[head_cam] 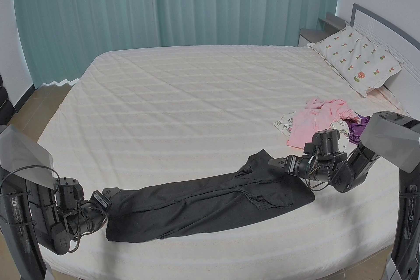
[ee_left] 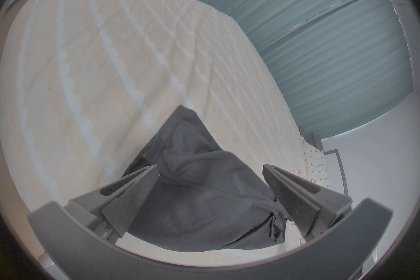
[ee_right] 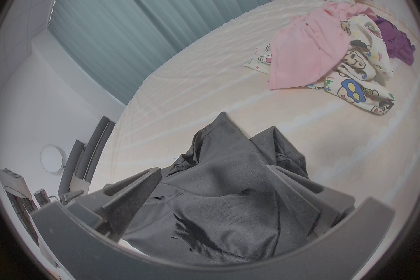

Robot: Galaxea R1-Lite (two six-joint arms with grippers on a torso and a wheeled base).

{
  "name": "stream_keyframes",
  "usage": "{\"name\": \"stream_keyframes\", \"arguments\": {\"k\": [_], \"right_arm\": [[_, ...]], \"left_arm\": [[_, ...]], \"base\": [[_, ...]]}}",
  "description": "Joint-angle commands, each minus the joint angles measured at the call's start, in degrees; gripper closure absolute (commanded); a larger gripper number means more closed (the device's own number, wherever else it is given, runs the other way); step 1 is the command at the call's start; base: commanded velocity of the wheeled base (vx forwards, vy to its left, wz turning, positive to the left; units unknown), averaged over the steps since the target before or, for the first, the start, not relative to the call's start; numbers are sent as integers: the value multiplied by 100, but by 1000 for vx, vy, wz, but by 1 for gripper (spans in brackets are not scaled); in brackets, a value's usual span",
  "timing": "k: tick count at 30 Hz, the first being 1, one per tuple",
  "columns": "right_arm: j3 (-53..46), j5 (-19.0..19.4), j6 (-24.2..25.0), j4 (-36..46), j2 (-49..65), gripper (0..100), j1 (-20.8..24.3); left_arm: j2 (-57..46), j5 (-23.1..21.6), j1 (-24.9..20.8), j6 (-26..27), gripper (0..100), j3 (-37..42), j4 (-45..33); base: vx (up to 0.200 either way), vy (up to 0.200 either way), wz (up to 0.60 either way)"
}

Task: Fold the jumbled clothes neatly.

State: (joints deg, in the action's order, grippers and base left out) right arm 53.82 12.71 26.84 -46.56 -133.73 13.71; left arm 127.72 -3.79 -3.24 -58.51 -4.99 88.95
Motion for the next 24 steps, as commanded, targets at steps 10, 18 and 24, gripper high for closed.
{"name": "stream_keyframes", "arguments": {"k": [10,18,24], "right_arm": [[14,-111,172,-767,-435,0,-62],[120,-155,401,-785,-602,100,-79],[58,-155,717,-776,-593,100,-79]], "left_arm": [[280,-16,-185,-28,0,129,105],[288,-16,-185,-20,0,121,105],[288,-34,-185,-11,0,147,105]], "base": [[0,0,0],[0,0,0],[0,0,0]]}}
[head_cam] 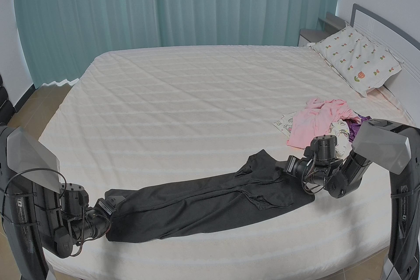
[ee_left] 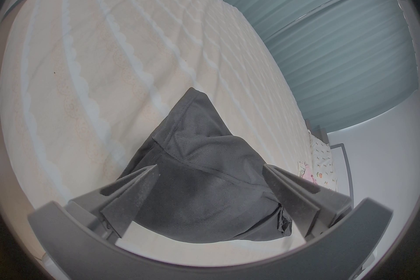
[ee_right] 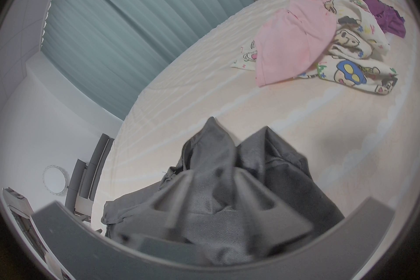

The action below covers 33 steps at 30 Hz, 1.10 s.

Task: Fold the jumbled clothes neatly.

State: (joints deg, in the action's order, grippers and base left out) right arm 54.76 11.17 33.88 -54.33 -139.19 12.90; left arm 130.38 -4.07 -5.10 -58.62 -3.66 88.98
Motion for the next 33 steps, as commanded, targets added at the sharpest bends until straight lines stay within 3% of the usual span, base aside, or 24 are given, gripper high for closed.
{"name": "stream_keyframes", "arguments": {"k": [1,6,11,17,23,24,33], "right_arm": [[-80,-9,-4,19,-38,100,11],[-378,-36,-189,90,50,100,-24],[-756,0,-909,90,208,100,-358],[-1081,210,-1340,90,393,100,-428],[-1134,210,-1489,81,349,100,-428],[-1134,210,-1498,81,340,0,-420],[-1046,184,-1410,2,604,0,-446]], "left_arm": [[23,-6,9,0,0,23,102],[23,3,9,-9,0,32,102],[23,12,9,-9,0,32,102],[23,12,0,-9,0,32,102],[31,12,9,-9,0,23,102],[31,12,9,-9,0,23,102],[31,12,0,0,0,14,102]], "base": [[0,0,0],[0,0,0],[0,0,0],[0,0,0],[0,0,0],[0,0,0],[0,0,0]]}}
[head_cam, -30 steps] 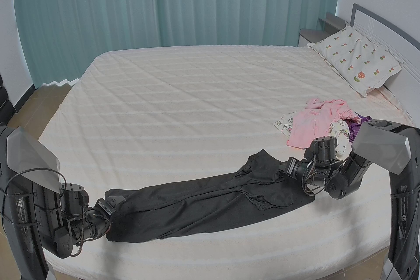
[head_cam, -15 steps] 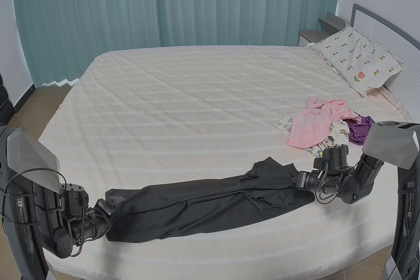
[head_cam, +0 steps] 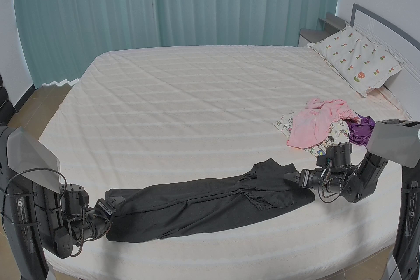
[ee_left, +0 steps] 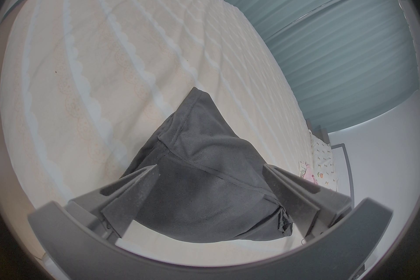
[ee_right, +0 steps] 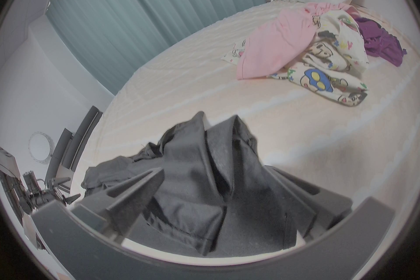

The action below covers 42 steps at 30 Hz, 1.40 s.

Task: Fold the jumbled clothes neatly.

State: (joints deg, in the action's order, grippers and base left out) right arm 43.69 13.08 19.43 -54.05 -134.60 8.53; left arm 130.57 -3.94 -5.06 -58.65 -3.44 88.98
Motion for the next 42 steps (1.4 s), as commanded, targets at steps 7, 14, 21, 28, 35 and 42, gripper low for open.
{"name": "stream_keyframes", "arguments": {"k": [7,14,21,28,35,42], "right_arm": [[34,-51,509,-466,197,0,157],[122,-69,544,-501,-93,0,193],[131,-69,544,-510,-128,0,193],[140,-60,544,-510,-137,0,193],[157,-69,544,-510,-146,0,184],[157,-69,544,-510,-137,0,184]], "left_arm": [[30,7,5,11,0,-34,102],[126,464,49,73,0,-553,102],[434,947,198,530,0,-1098,102],[706,1220,225,662,0,-1265,102],[750,1202,172,697,100,-1115,102],[750,1220,163,697,100,-843,102]], "base": [[0,0,0],[0,0,0],[0,0,0],[0,0,0],[0,0,0],[0,0,0]]}}
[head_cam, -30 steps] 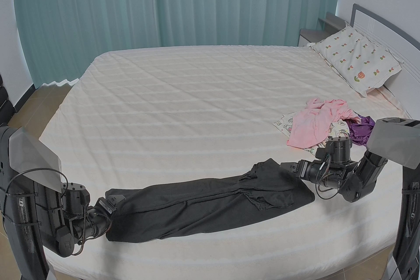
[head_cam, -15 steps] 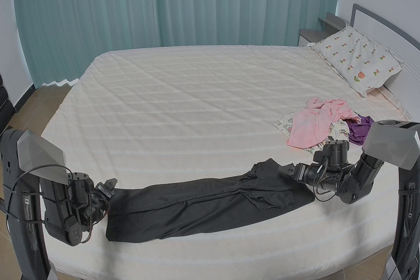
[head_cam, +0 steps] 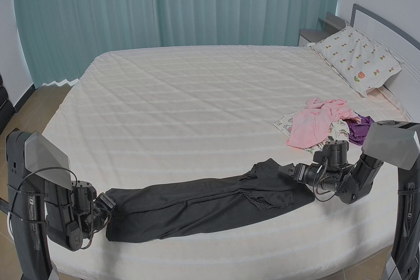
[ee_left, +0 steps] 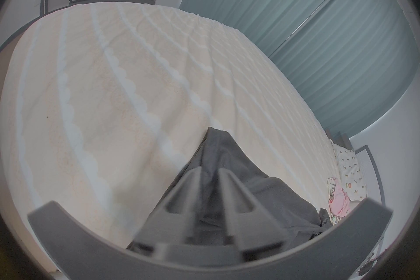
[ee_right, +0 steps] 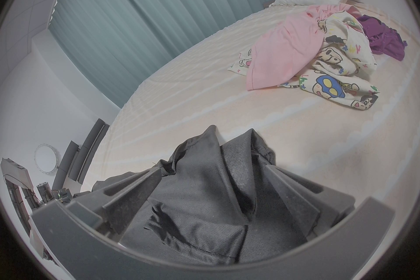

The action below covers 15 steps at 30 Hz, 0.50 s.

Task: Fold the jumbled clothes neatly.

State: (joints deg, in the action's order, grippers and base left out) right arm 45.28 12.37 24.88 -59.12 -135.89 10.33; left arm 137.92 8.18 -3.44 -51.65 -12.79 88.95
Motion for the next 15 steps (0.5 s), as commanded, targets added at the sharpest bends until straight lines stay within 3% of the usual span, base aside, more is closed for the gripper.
{"name": "stream_keyframes", "arguments": {"k": [1,15], "right_arm": [[-1,2,-1,-3,-8,0,5],[-10,-7,-1,-3,-8,0,13]], "left_arm": [[-29,8,19,-12,100,145,105],[-222,35,265,59,100,426,105]], "base": [[0,0,0],[0,0,0]]}}
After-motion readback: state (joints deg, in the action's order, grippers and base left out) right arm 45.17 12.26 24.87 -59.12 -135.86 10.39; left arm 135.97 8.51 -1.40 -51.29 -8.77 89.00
